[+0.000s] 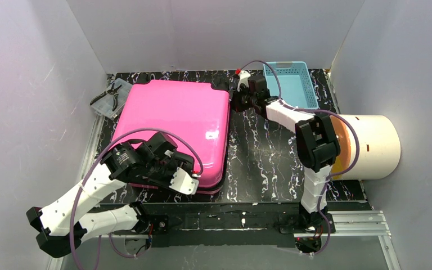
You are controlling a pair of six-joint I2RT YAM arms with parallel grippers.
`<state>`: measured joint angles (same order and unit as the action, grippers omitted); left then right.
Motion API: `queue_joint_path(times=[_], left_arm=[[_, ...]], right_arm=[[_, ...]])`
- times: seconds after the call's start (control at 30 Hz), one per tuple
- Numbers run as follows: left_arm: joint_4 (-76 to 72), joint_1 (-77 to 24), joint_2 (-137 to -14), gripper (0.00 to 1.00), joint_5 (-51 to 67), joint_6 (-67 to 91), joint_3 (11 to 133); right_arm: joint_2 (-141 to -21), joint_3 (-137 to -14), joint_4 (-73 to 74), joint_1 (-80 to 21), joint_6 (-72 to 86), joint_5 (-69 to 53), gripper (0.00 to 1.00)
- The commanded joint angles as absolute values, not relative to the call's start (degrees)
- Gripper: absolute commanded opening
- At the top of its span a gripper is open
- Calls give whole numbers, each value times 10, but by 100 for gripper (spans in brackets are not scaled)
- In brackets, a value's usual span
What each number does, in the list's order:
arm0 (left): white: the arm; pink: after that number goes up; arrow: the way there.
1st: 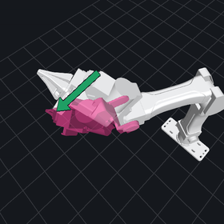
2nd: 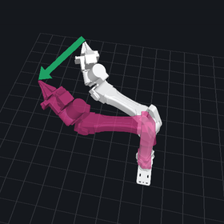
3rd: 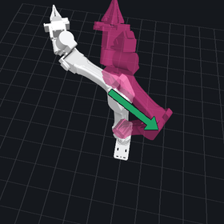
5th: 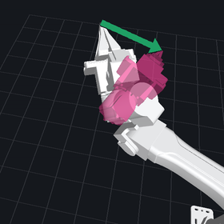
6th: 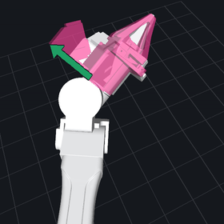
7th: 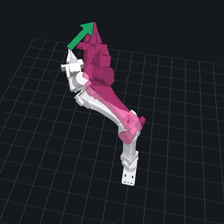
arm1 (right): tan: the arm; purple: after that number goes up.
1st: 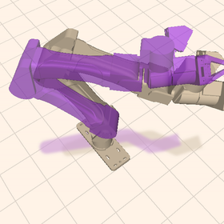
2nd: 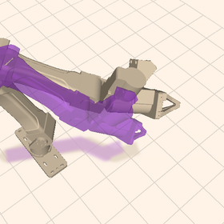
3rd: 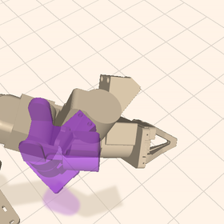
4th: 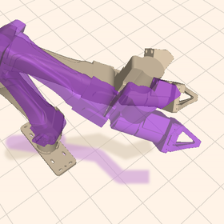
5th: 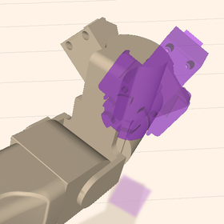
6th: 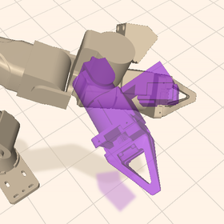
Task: Open, take out, and arrange the luggage
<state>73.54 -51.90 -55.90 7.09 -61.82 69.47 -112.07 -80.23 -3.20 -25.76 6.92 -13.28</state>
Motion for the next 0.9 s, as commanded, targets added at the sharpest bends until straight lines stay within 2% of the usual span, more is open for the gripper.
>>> queue_joint_path(times=[0.0, 0.1, 0.2, 0.4, 0.63, 0.67, 0.73, 0.77, 0.8, 0.83, 0.87], left_arm=[[803, -533, -513, 0, 111, -681, 689], [806, -533, -495, 0, 105, -685, 678], [806, -533, -488, 0, 103, -687, 672], [778, -532, -481, 0, 84, -687, 662], [728, -520, -486, 0, 53, -672, 665], [720, -519, -491, 17, 39, -655, 672], [718, -520, -500, 63, 21, -629, 700], [718, -520, -502, 78, 14, -617, 725], [715, -519, -502, 92, 9, -605, 746], [715, -518, -502, 97, -15, -598, 767], [717, -510, -502, 98, -29, -596, 784]], right_arm=[[-1158, -877, -156, -210, -5, -104, 1], [-1163, -873, -194, -199, -57, -120, 1], [-1170, -858, -266, -179, -84, -204, 1], [-1200, -812, -425, -186, -52, -341, 1], [-1224, -800, -429, -204, -53, -368, 1], [-1221, -791, -433, -204, -53, -369, 1], [-1212, -776, -437, -204, -59, -370, 1], [-1207, -772, -430, -204, -64, -370, 1], [-1204, -771, -419, -205, -71, -371, 1], [-1202, -774, -406, -206, -78, -372, 1], [-1202, -777, -393, -209, -85, -372, 1]])
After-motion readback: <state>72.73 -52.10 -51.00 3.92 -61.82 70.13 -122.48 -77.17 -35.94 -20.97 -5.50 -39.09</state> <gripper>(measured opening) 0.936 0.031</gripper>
